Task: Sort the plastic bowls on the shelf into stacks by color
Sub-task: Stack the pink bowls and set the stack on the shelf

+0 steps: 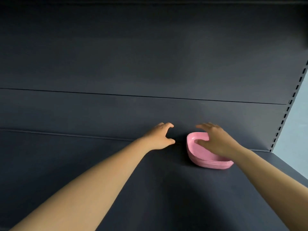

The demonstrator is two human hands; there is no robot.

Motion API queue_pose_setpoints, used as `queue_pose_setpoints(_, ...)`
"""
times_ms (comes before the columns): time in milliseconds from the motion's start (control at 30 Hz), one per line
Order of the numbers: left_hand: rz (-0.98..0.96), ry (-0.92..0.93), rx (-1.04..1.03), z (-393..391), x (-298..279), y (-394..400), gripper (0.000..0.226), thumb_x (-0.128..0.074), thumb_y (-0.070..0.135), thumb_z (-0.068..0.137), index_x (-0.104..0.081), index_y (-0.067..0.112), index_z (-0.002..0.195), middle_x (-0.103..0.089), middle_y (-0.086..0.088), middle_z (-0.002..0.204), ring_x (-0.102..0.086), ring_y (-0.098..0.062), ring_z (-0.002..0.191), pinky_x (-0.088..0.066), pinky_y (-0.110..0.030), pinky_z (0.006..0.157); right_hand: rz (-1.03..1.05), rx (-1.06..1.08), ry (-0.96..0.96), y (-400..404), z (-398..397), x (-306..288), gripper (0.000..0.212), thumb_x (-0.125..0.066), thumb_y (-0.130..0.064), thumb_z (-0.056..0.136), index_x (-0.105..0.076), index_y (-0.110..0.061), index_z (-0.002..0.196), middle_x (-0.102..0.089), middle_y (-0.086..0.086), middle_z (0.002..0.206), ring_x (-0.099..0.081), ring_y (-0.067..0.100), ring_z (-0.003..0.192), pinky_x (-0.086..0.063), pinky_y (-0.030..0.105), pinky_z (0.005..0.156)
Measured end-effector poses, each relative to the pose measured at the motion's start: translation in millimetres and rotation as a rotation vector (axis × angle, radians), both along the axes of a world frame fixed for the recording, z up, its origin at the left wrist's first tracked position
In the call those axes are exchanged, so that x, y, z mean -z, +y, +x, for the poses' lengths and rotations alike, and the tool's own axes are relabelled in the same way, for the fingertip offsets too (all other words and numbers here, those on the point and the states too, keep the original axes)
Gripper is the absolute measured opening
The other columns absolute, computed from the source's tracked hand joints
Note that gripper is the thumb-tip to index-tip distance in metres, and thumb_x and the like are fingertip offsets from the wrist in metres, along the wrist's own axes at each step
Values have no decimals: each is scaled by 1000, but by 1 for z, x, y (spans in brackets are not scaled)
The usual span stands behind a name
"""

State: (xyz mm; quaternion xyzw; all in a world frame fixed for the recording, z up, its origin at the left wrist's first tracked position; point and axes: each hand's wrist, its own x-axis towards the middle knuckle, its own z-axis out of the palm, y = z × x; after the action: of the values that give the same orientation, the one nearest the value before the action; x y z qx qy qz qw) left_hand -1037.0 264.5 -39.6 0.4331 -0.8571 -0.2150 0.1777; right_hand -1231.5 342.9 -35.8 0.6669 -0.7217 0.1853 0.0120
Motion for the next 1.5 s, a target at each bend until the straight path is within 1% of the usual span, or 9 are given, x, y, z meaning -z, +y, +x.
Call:
queue_pose_setpoints(133,-169,-211,-41,84,-11,9,58,-54,32,92,-27,27,144,-32,5,144,-35,-19,131,-42,-39,98,78,-106,231,-11,84,-10,64,-56,-43,90,-33,-21,145,-35,3,149,-29,25,137,-25,34,114)
queue_pose_setpoints(333,-282,-345,-151,248,-31,23,63,-54,34,92,-24,25,146,-33,0,144,-33,-20,134,-40,-39,101,89,-162,318,-6,235,-32,65,-51,-45,93,-27,-21,148,-27,4,153,-21,25,142,-22,40,114)
queue_pose_setpoints(567,-312,-419,-276,454,-44,36,64,-54,33,92,-22,24,147,-32,-3,146,-31,-22,135,-38,-39,105,19,-248,300,-2,427,-44,64,-50,-45,93,-25,-22,148,-26,4,154,-20,25,143,-20,42,115)
queue_pose_setpoints(700,-325,-462,-329,556,-40,41,63,-53,32,93,-23,23,147,-35,-3,142,-35,-22,131,-39,-36,102,18,-308,255,-9,523,-37,64,-51,-43,93,-26,-21,148,-28,4,152,-22,25,141,-22,41,114)
queue_pose_setpoints(833,-322,-516,-369,639,-38,36,61,-53,32,93,-24,22,146,-38,-3,137,-37,-23,126,-38,-32,98,41,-364,234,-24,597,-34,63,-52,-41,94,-26,-21,148,-30,4,151,-25,25,140,-25,39,115)
queue_pose_setpoints(967,-306,-482,-450,701,-39,16,60,-51,34,92,-25,23,145,-37,-4,139,-36,-25,129,-37,-35,100,19,-405,220,-49,653,-37,62,-52,-40,94,-27,-19,147,-31,4,150,-25,25,140,-26,39,114)
queue_pose_setpoints(1067,-253,-412,-506,737,-33,-7,62,-51,34,92,-24,20,146,-34,-5,143,-35,-25,130,-37,-35,102,25,-436,104,-78,688,-33,62,-53,-39,94,-29,-20,147,-31,3,150,-25,24,140,-27,37,114)
queue_pose_setpoints(1300,-33,-88,-620,793,0,-79,69,-49,36,95,-14,17,151,-15,-2,158,-22,-20,143,-25,-32,112,73,-403,-529,-155,775,15,62,-50,-39,95,-24,-22,148,-28,0,154,-30,20,140,-30,32,110)
queue_pose_setpoints(1500,182,217,-551,809,29,-135,68,-49,40,95,-16,22,151,-17,9,157,-20,-11,144,-21,-29,116,99,-316,-845,-208,818,54,57,-42,-33,100,-20,-19,151,-22,-1,157,-26,18,142,-24,32,114)
